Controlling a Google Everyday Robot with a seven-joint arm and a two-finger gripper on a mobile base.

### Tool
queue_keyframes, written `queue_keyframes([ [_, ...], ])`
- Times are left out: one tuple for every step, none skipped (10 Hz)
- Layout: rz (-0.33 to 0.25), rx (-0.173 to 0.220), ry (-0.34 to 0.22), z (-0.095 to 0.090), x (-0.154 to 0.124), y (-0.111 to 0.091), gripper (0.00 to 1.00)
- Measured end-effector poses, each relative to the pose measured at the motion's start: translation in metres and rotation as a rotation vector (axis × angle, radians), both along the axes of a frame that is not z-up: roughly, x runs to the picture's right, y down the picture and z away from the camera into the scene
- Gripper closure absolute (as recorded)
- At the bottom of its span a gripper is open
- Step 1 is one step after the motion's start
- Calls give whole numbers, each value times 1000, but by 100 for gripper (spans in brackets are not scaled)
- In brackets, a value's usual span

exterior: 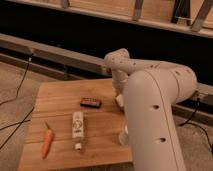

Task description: Place the white sponge in the ceramic bowl

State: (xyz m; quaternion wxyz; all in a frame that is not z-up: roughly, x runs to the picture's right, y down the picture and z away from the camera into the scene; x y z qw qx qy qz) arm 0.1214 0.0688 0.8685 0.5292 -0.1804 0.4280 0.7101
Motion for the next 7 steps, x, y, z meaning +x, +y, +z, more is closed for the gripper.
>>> queue_keyframes([
  [-6,-14,16,2,4,3,78],
  [-11,-25,31,4,7,5,69],
  [-16,-35,49,7,11,7,57],
  [-21,-44,62,10,13,9,46],
  [-28,-51,74,12,15,11,36],
  [-37,-54,82,14,16,11,28],
  [-56,-61,92,19,15,13,20],
])
